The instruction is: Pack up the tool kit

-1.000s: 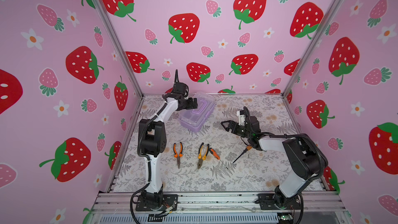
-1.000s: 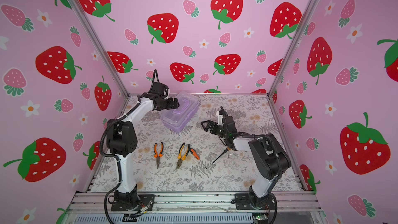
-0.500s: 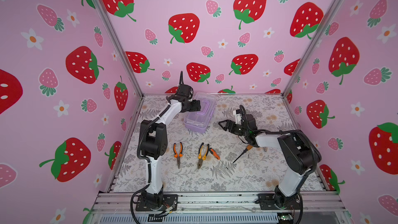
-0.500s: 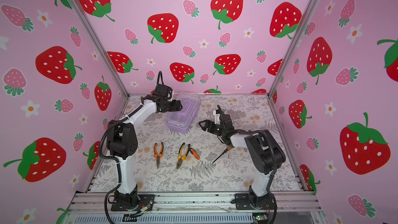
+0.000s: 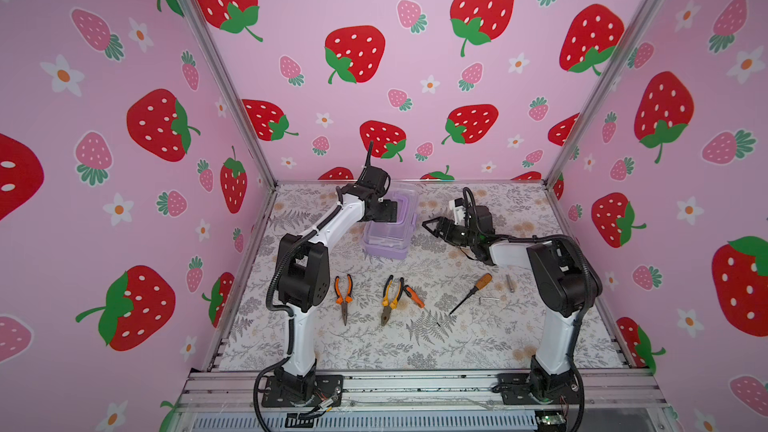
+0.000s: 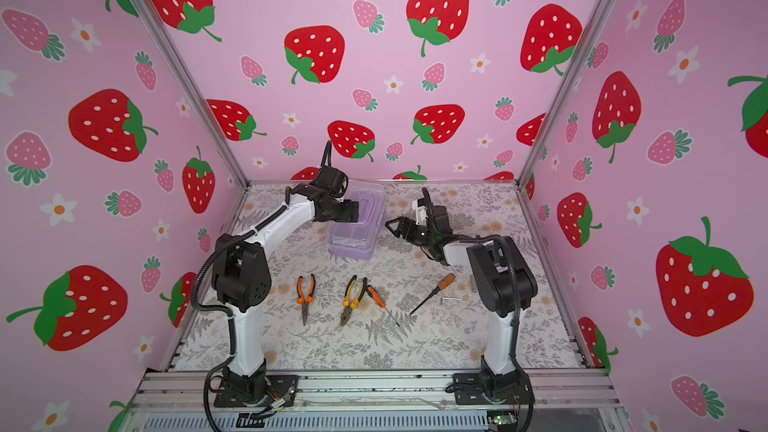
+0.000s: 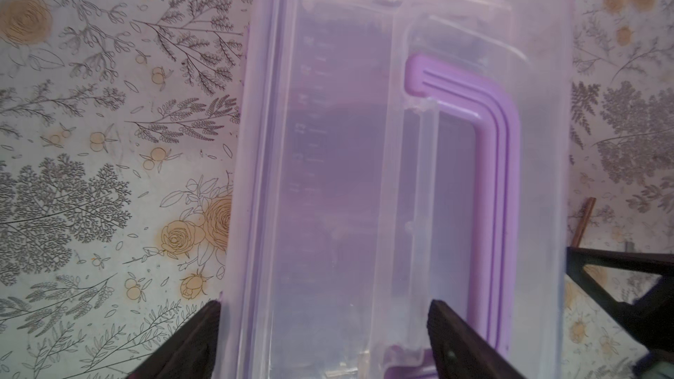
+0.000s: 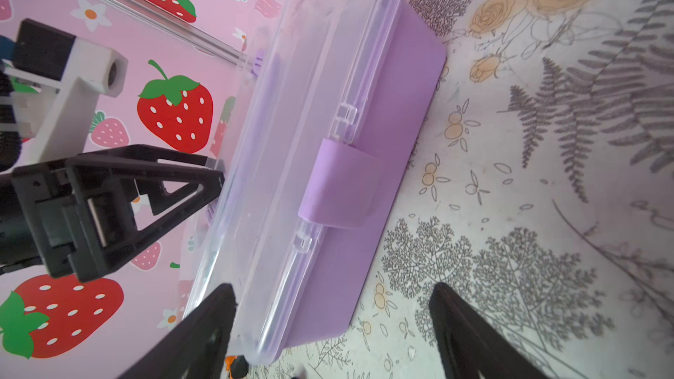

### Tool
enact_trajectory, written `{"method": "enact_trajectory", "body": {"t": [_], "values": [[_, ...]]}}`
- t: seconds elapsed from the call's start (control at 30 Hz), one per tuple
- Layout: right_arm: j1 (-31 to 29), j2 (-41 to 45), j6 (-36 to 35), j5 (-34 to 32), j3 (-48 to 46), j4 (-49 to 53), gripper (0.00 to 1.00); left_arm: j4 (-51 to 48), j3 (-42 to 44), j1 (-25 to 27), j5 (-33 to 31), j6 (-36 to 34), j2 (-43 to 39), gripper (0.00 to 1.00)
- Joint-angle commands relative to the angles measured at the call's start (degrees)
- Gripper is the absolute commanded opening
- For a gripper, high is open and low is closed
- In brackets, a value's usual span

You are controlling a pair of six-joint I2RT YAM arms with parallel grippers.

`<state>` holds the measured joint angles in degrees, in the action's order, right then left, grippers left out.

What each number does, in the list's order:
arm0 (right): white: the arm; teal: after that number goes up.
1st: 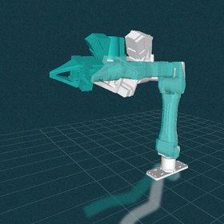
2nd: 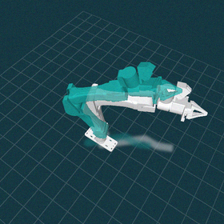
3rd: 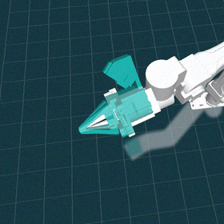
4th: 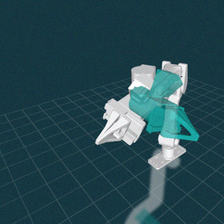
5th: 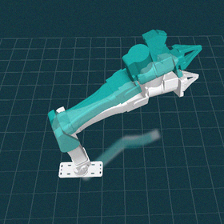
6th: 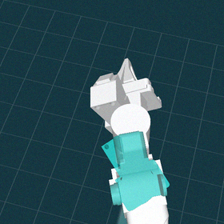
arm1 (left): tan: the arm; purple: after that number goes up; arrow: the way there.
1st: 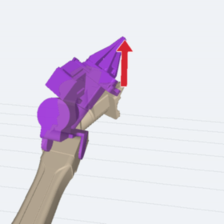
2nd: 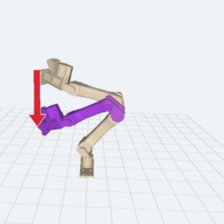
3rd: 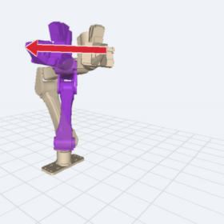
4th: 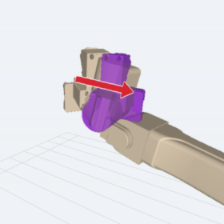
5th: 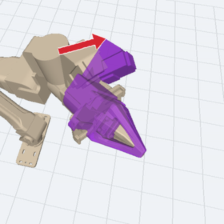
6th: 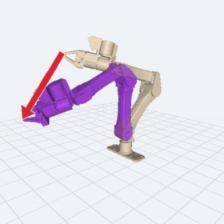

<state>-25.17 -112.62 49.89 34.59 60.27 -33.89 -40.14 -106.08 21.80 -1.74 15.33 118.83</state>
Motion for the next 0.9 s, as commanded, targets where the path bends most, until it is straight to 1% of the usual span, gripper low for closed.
{"method": "enact_trajectory", "body": {"t": [0.0,0.13,0.27,0.4,0.53,0.67,0.87], "values": [[0.56,-2.59,0.88,4.09,3.49,-0.69,0.84,-4.09,-4.7,-0.05,-4.81,-0.99,2.51,0.92],[0.55,-6.04,1.16,7.1,7.17,-1.27,0.81,-4.16,-7.78,-0.01,-2.42,-0.99,4.18,0.92],[0.62,-8.82,2.5,9.07,8.81,-3.6,0.75,-5.08,-11.27,-0.01,-0.39,-0.66,6.43,0.91],[0.65,-11.39,5.17,11.43,9.26,-6.76,0.73,-5.65,-12.95,-0.09,0.83,-0.48,7.94,0.86],[0.64,-13.21,7.59,12.96,9.18,-10.16,0.73,-5.05,-12.54,-0.37,3.0,0.75,7.78,0.78],[0.65,-14.45,10.2,13.96,9.27,-13.73,0.72,-4.44,-11.27,-0.63,5.03,2.58,6.58,0.72],[0.65,-16.05,15.02,14.97,9.16,-19.99,0.72,-2.58,-7.8,-1.06,7.58,3.96,3.69,0.67]]}}
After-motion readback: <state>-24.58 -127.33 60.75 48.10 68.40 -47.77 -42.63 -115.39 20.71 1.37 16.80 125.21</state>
